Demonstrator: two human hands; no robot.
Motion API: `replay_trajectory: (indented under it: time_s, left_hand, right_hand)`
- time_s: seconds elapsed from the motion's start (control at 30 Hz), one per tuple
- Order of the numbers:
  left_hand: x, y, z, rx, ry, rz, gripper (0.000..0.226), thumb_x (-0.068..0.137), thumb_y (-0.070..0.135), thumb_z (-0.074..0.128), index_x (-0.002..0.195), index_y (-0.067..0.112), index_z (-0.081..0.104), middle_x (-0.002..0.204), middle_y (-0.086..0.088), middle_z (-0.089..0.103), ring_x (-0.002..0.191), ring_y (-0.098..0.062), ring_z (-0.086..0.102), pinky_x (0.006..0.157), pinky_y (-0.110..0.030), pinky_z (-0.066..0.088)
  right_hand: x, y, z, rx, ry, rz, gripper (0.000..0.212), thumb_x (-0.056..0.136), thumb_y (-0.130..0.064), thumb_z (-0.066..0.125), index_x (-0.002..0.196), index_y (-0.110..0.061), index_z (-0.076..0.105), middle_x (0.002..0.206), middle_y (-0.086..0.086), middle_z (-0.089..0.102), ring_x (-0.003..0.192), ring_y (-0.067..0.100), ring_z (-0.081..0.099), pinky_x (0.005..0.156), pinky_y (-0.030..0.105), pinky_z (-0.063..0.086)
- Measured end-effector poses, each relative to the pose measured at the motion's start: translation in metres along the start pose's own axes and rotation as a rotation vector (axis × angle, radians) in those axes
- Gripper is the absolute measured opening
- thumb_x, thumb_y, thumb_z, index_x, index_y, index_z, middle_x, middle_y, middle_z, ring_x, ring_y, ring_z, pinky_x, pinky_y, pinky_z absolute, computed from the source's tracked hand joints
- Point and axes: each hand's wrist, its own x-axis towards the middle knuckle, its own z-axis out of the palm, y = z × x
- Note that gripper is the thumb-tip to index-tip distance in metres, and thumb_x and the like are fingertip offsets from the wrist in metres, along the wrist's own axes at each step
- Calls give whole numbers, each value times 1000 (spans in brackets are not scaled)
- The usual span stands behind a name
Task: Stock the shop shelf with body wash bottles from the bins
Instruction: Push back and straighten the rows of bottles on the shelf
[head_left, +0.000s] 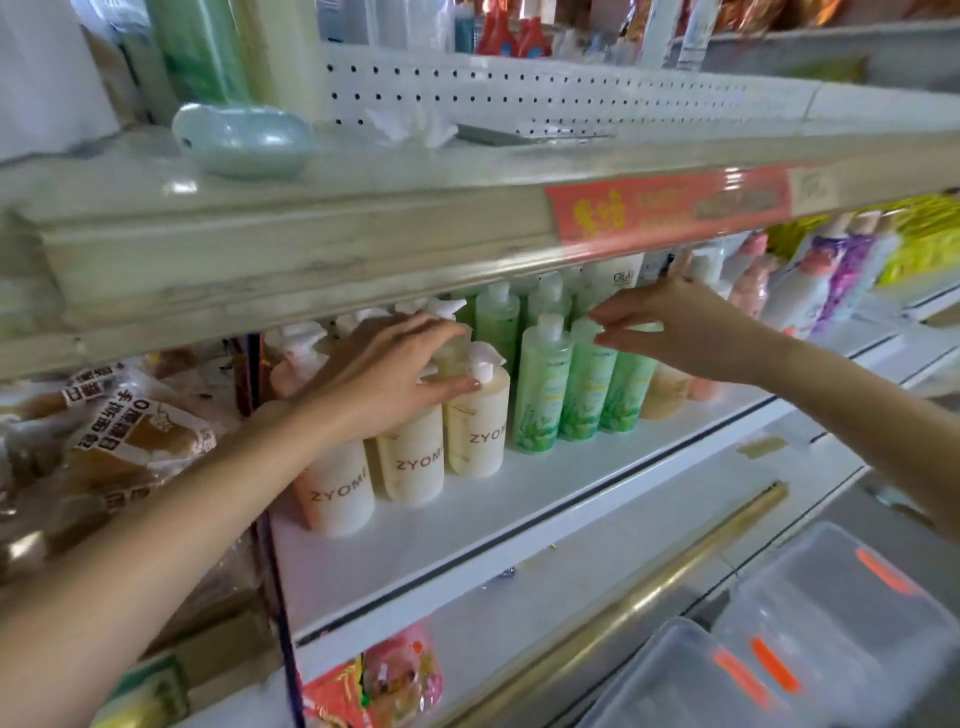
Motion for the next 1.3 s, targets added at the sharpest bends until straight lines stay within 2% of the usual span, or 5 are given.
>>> replay_trajectory:
  time_s: [0.47,0.9,1.07,1.17,1.3]
  left_hand:
    - [-28,44,-13,56,7,-123,56,88,57,52,139,35,42,146,12,41,127,-12,48,100,-31,41]
    - [-61,128,47,129,123,-324,68,89,54,52,147,27,30,152,1,33,135,-23,36,110,-38,29]
    - [-61,109,44,153,90,-363,71,87,60,48,146,24,32,151,0,36,134,-22,38,110,-41,32]
    - [-43,93,41,108,121,-369,71,88,59,49,146,24,31,151,1,36,133,-22,40,108,-40,35]
    - [-17,71,42,159,106,-311,71,89,60,45,150,29,22,156,6,23,139,-20,31,115,-39,25]
  right_hand:
    - [-17,2,-12,-185,-130,-95,47,91,-46,52,135,-29,50,135,-3,56,118,20,55,102,38,42]
    - [-92,88,-20,-133,-162,-164,52,89,-36,63,137,-25,48,137,-2,55,116,21,56,93,27,39]
    - [-69,85,-5,-32,-119,-169,54,89,-40,62,138,-26,46,140,-6,52,116,17,55,100,29,39]
    - [-56,79,4,-29,-137,-180,53,89,-42,60,138,-27,46,140,-7,50,96,11,58,93,25,39]
    - [-21,73,1,-61,-142,-204,53,88,-40,62,138,-27,47,138,-6,53,113,15,57,98,31,42]
